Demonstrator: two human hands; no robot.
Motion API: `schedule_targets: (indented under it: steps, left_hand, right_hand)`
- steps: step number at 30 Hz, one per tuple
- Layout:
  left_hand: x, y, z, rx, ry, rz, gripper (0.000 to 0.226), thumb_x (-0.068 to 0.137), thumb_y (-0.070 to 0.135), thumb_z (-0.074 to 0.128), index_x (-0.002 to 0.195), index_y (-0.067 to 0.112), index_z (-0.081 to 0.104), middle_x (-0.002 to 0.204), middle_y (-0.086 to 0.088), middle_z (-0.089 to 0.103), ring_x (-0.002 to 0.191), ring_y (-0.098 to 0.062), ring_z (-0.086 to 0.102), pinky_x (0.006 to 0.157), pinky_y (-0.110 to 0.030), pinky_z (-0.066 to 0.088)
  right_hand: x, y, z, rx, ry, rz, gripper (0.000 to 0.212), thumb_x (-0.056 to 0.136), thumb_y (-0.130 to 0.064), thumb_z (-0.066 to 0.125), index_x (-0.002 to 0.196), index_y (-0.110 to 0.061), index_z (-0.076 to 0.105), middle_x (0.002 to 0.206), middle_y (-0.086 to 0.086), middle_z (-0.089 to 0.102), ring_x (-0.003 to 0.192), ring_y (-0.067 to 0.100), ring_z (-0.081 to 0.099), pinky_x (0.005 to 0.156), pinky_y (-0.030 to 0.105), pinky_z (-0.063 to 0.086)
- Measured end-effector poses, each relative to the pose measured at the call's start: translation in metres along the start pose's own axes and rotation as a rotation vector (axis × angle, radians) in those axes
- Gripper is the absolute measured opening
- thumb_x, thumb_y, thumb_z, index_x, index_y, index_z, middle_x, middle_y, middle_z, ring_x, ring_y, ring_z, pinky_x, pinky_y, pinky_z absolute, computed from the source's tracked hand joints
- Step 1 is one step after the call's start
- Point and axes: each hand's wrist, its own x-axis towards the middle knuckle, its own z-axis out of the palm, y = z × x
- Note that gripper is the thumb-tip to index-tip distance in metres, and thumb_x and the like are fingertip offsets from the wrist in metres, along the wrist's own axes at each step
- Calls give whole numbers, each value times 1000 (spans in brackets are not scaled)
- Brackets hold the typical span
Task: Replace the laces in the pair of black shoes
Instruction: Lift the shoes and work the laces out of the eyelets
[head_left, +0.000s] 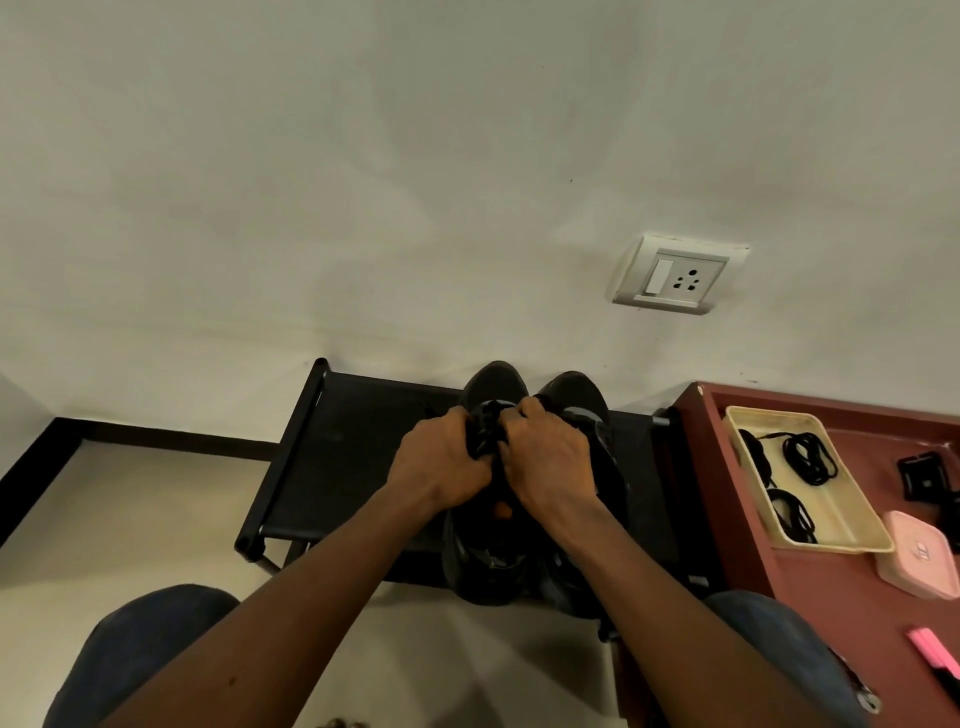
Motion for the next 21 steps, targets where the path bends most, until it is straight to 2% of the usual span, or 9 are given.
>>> schedule_targets:
  steps: [3, 5, 8, 10, 12, 13, 16, 18, 21]
  left_hand:
    - [1, -1, 2, 5, -4, -3, 34, 90, 27, 71, 119, 19, 56, 91, 5, 64, 76, -9, 64, 64, -20, 52]
    - [3, -4, 2, 14, -10, -14, 37, 91, 27, 71, 123, 19, 55, 94, 5, 63, 77, -9, 63, 63, -19, 50]
    - [5, -7, 2, 15, -30, -29, 44, 91, 29, 71, 130, 20, 51, 96, 7, 61, 77, -8, 63, 59, -17, 46]
    - [5, -8, 2, 10, -43, -40, 46, 91, 31, 71, 131, 21, 51, 97, 6, 62, 79, -9, 63, 59, -18, 47]
    - [6, -7, 3, 9, -46, -51, 45, 90, 31, 71, 130, 21, 50, 98, 4, 63, 80, -10, 65, 61, -20, 50]
    - [6, -7, 3, 14, -46, -53, 45, 90, 31, 70, 130, 21, 50, 98, 4, 63, 80, -10, 65, 61, -20, 50]
    - [6, -7, 1, 25, -50, -51, 46, 90, 32, 71, 129, 20, 50, 98, 4, 62, 80, -11, 64, 61, -20, 49]
    - [6, -7, 0, 16, -49, -52, 44, 89, 33, 72, 125, 19, 51, 95, 3, 62, 79, -11, 63, 61, -21, 49]
    - [7, -6, 0, 0, -50, -53, 40, 89, 34, 71, 120, 19, 52, 93, 2, 63, 79, -13, 65, 65, -24, 53]
  right_hand:
    - [5, -1, 0, 92, 16, 40, 26, 102, -24, 61, 127, -16, 59, 117, 5, 62, 93, 26, 67, 82, 38, 53]
    - [5, -2, 2, 199, 64, 113, 12, 100, -23, 62, 110, -17, 59, 100, 3, 64, 85, 24, 65, 76, 37, 52]
    - [7, 6, 2, 473, 133, 390, 12, 99, -18, 62, 88, -17, 55, 83, -2, 63, 80, 20, 64, 67, 33, 51]
    - [11, 16, 0, 676, 134, 603, 11, 98, -16, 62, 88, -17, 59, 87, -1, 64, 87, 21, 67, 73, 35, 55]
    - [11, 23, -2, 779, 99, 650, 7, 96, -13, 62, 90, -17, 62, 94, 0, 68, 93, 22, 69, 84, 41, 59]
    - [10, 23, -4, 792, 79, 608, 10, 94, -9, 60, 93, -18, 63, 95, -2, 68, 95, 21, 69, 86, 41, 59]
    - [5, 18, -11, 744, 31, 357, 39, 87, 1, 54, 111, -27, 68, 109, -11, 66, 107, 12, 64, 92, 32, 55]
    - [1, 16, -13, 608, 14, 161, 44, 88, -10, 59, 125, -32, 66, 124, -12, 64, 118, 9, 57, 99, 32, 51]
    - [0, 12, -9, 227, -12, -62, 44, 93, -31, 65, 137, -32, 60, 132, -9, 59, 123, 14, 51, 99, 37, 51]
